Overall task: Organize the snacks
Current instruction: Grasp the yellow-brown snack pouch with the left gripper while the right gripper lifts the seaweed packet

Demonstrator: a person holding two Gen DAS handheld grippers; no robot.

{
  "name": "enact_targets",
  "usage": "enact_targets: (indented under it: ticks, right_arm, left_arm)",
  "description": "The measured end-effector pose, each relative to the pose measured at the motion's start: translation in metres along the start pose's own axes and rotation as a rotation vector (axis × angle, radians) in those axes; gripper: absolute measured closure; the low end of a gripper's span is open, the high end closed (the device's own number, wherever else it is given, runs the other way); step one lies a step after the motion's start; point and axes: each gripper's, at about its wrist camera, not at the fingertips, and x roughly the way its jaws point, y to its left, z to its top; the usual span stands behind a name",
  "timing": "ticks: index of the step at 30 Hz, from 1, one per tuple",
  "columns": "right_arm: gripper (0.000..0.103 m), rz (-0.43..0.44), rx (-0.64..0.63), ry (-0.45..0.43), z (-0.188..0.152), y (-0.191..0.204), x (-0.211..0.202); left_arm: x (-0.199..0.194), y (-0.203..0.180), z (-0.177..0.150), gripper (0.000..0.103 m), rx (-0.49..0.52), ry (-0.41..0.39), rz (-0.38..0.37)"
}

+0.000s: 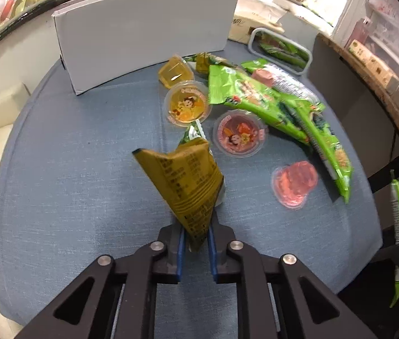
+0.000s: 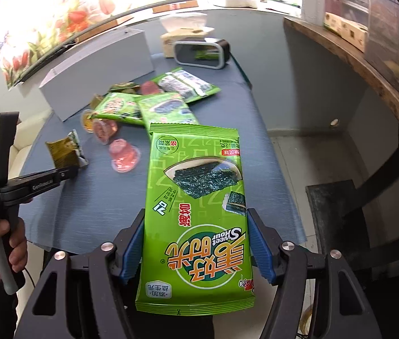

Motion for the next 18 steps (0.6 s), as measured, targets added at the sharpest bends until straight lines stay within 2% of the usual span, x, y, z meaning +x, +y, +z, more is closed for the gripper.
enact_targets:
  ticks: [5, 11, 18]
  right_arm:
    - [0.032, 0.025, -0.014, -0.013, 0.003, 0.012, -0.004]
    - [0.032, 0.065, -0.043, -0.054, 0.016, 0.033, -0.011]
    - [0.032, 0.126, -0.121, -0.116, 0.061, 0.071, -0.01]
  left_arm:
    - [-0.021, 0.006, 0.0, 0.089, 0.002, -0.042, -0.05]
    - [-0.054, 0.011, 0.002, 0.089, 0.005, -0.106, -0.056]
    - [-0.107, 0.024, 0.032, 0.089, 0.006, -0.221, -0.045]
